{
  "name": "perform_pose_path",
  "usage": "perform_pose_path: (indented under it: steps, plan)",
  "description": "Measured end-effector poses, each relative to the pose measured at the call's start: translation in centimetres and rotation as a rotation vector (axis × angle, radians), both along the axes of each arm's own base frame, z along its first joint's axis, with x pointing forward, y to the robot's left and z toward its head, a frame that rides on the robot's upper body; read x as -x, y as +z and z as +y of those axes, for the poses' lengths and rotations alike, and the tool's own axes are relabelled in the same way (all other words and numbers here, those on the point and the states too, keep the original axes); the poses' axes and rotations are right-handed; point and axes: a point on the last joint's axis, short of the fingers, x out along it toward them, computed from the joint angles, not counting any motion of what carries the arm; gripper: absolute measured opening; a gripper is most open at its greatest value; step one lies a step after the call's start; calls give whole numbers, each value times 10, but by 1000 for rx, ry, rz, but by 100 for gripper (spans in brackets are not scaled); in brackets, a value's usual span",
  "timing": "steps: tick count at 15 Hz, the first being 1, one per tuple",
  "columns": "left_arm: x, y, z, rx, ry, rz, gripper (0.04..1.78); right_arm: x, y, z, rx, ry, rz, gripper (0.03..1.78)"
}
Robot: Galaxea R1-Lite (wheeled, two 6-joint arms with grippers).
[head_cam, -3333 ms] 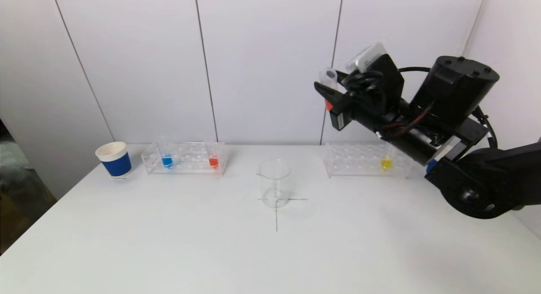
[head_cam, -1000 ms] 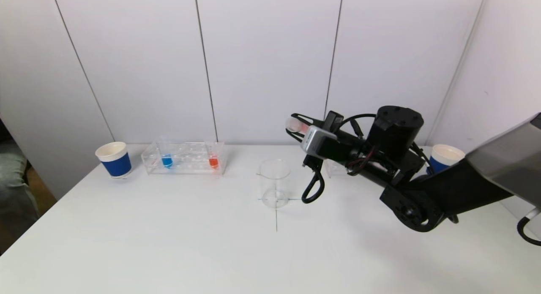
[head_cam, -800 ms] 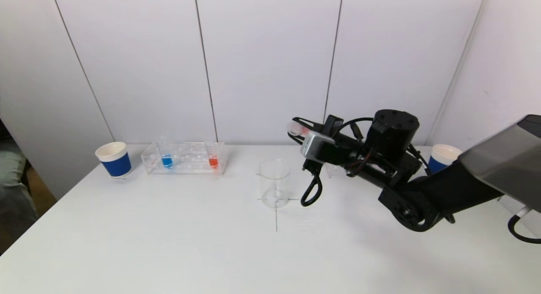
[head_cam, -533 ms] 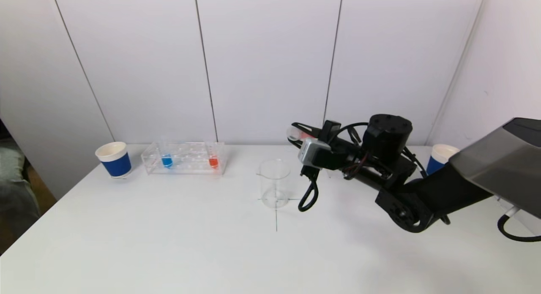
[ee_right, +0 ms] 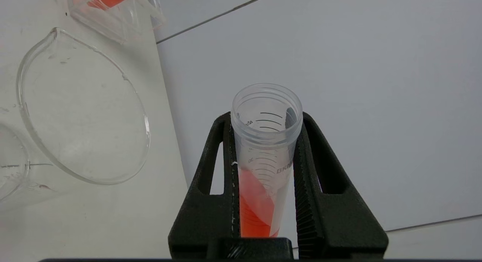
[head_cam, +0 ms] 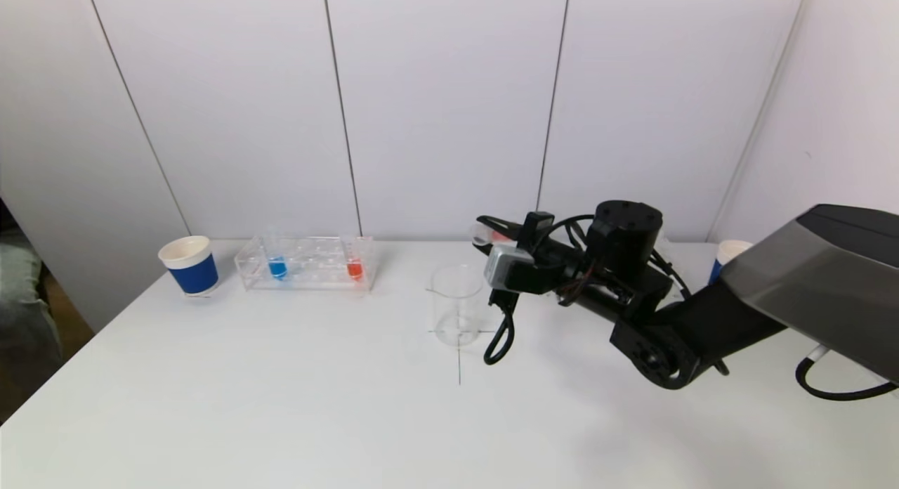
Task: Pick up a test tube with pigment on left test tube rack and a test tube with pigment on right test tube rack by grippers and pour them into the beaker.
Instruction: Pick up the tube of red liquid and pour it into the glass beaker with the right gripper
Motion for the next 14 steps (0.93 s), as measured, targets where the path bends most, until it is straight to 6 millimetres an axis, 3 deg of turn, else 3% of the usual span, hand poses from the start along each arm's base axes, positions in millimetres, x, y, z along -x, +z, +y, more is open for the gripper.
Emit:
perform_pose_path:
  steps: [14]
  plan:
    - [0, 0, 0, 0, 0, 0, 176, -8, -15, 15, 62, 19, -42, 47]
